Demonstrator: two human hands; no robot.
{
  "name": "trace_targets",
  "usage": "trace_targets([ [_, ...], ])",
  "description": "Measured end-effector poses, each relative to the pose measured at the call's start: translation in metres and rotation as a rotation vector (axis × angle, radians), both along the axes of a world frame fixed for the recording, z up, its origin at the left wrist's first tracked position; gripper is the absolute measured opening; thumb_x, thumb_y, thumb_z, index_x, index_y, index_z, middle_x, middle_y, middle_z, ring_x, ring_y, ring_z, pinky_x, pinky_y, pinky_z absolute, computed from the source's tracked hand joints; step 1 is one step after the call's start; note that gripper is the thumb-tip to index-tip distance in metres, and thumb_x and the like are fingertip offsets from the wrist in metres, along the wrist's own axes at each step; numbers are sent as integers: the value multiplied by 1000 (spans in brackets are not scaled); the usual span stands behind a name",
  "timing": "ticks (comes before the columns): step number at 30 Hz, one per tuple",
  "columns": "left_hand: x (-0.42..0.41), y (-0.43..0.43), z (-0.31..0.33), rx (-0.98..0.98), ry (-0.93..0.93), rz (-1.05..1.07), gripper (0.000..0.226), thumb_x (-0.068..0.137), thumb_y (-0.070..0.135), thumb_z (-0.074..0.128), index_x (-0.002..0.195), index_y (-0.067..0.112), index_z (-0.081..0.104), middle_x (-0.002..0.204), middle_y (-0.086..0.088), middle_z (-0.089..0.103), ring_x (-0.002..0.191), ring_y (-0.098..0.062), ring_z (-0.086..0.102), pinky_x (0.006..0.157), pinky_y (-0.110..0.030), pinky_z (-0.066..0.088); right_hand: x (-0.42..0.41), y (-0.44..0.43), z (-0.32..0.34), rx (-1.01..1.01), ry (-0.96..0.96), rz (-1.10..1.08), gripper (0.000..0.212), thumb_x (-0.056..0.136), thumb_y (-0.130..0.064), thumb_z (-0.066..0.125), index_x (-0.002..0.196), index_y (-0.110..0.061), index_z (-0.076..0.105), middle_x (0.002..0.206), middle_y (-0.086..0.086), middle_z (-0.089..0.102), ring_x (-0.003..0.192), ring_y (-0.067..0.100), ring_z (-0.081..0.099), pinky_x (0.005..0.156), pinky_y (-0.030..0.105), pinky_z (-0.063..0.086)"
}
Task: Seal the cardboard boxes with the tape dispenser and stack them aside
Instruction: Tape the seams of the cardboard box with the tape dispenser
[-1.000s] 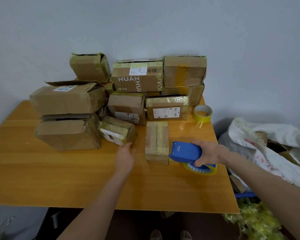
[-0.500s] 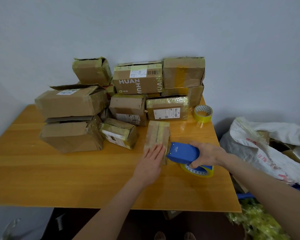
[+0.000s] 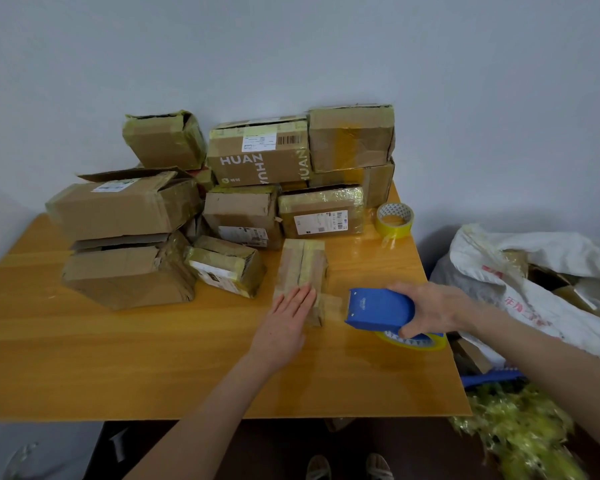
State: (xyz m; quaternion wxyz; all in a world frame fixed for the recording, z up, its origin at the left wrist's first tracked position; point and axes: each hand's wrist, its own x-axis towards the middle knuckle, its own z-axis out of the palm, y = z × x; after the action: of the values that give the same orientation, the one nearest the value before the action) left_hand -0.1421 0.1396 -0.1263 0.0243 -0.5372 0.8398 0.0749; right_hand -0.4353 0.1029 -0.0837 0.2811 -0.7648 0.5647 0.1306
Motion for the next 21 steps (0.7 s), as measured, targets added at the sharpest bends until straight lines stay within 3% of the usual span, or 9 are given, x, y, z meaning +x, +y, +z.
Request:
trace_targets([
  [5, 3, 0, -4, -15, 16, -9, 86, 94, 14, 49, 146, 28, -18, 159, 5, -17, 146, -12, -15, 117, -29, -14, 49, -10, 0, -73, 158, 123, 60, 72, -55, 64, 125, -38, 42, 91, -8, 57, 83, 18, 54, 59, 28, 42],
  [11, 4, -1, -8, -20, 36, -10, 85, 95, 16, 49, 146, 29, -18, 160, 5, -14, 147, -12, -14, 121, -34, -6, 73, -27, 9, 15, 213, 142, 57, 69, -52, 67, 119, -34, 46, 102, -6, 59, 95, 21, 56, 78, 37, 52],
  [15, 4, -1, -8, -28, 39, -22, 83, 95, 15, 47, 148, 28, -16, 160, 4, -14, 147, -13, -13, 120, -33, -8, 76, -34, 17, 103, 212, 118, 47, 67, -54, 69, 105, -33, 50, 99, -6, 59, 93, 21, 57, 81, 38, 52],
  [18, 5, -1, -5, -36, 22, -28, 81, 96, 17, 46, 151, 26, -12, 160, 4, -14, 147, -13, -13, 120, -33, -7, 79, -39, 21, 166, 216, 67, 48, 65, -55, 70, 102, -32, 52, 95, -7, 59, 91, 20, 57, 77, 36, 49],
  [21, 5, -1, -4, -41, 14, -32, 80, 96, 17, 45, 149, 26, -14, 160, 3, -14, 147, -12, -13, 119, -31, -9, 75, -38, 18, 108, 305, -7, 49, 63, -51, 67, 104, -27, 56, 90, -7, 63, 84, 17, 61, 63, 28, 45],
])
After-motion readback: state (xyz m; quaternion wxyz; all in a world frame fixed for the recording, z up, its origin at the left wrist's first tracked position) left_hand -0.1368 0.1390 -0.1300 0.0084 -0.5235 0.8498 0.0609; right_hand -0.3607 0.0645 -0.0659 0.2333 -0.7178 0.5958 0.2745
